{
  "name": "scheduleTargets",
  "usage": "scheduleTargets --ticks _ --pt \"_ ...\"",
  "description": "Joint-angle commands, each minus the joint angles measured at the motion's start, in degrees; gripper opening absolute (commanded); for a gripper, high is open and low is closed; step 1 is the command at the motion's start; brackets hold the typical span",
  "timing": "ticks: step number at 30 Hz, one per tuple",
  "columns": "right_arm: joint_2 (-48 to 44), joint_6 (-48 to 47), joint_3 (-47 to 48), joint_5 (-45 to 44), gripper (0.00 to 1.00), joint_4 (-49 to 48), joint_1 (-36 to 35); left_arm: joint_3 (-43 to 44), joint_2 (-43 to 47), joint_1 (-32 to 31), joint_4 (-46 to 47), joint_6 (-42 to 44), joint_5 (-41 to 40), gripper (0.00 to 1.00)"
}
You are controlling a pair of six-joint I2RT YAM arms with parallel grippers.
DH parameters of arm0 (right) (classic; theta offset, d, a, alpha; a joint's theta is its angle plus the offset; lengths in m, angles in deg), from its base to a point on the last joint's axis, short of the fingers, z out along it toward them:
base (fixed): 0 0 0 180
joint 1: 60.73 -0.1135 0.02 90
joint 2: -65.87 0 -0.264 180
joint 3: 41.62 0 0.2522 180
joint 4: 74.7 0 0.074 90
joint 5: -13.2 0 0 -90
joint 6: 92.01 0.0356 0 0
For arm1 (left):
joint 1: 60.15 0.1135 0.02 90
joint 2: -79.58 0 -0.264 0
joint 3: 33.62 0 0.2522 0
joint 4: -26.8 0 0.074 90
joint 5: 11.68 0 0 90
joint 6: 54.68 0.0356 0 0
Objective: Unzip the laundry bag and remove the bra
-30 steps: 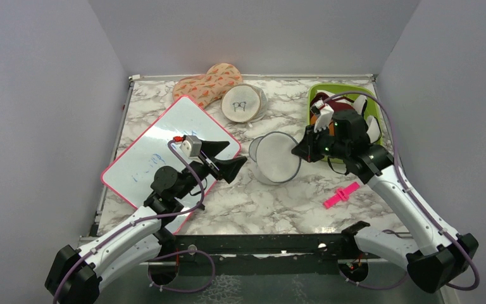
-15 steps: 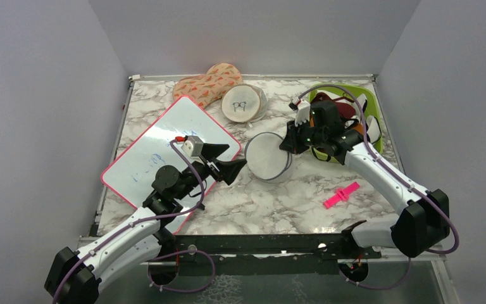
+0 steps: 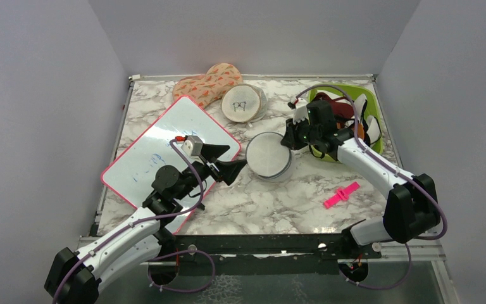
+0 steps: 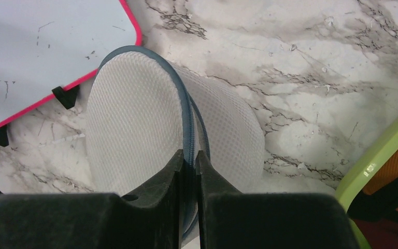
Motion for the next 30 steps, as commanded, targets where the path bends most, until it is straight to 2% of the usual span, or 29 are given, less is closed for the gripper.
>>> scheduleTargets --ticks 1,5,8,16,19,23,26,30 --pt "1.1 1.8 -3.3 -1.7 0.08 -7.4 1.3 0.7 1.0 0.2 0.0 -1.0 1.2 0.86" --pt "4.0 4.0 -6.3 -2.2 0.07 -13.1 2.1 0.8 0.8 0.2 0.1 -1.2 1.6 0.86" --pt "7.6 6.0 -7.8 1.1 0.06 -16.5 4.5 0.8 1.1 0.2 -0.1 -1.3 2.0 0.86" --pt "14.0 5.7 -7.9 3.4 0.09 -18.4 6.5 0.1 3.0 0.2 -1.5 -1.5 1.9 0.86" --pt "12.7 5.1 -6.9 2.9 0.17 -16.1 6.5 0.3 3.2 0.2 -2.2 -1.5 1.3 0.86" --pt "8.4 4.7 -4.8 1.1 0.39 -10.5 6.5 1.0 3.2 0.2 -5.0 -1.4 -1.8 0.86" --pt "4.3 4.0 -3.0 -0.9 0.53 -6.1 6.6 2.6 3.7 0.2 -9.7 -0.1 -5.7 0.86" --pt "-2.8 2.7 -0.9 -3.5 0.66 -1.5 6.5 6.9 4.5 0.2 -19.8 3.4 -13.2 0.89"
